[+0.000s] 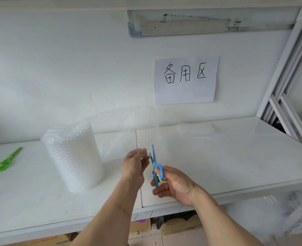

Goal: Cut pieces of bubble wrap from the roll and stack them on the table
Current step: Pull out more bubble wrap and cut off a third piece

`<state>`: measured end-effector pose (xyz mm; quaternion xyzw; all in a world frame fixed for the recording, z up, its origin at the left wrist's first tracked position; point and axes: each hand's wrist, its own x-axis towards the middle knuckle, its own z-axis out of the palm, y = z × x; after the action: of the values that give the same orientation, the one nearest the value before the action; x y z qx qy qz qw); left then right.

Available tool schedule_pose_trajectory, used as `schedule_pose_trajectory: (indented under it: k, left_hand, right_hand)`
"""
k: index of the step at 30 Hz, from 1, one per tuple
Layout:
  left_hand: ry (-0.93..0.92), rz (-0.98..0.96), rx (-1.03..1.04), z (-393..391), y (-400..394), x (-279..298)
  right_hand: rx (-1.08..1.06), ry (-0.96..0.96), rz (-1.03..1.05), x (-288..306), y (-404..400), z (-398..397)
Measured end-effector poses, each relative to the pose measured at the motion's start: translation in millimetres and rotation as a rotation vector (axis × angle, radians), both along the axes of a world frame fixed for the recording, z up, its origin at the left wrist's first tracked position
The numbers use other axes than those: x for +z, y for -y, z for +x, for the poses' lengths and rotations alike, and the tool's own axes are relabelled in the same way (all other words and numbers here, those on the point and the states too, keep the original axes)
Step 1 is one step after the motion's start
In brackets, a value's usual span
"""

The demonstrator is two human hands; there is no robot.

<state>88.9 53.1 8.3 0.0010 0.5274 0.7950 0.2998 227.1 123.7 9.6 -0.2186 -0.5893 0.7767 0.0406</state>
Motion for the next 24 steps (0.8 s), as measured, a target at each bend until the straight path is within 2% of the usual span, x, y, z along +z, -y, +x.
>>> schedule_pose_trajectory:
  k: [24]
  left_hand:
    - [-0.125, 0.017, 0.052, 0.7, -8.2, -13.7]
  right_hand:
    - [-0.073, -0.048, 0.016, -7.9, -7.4, -12.9]
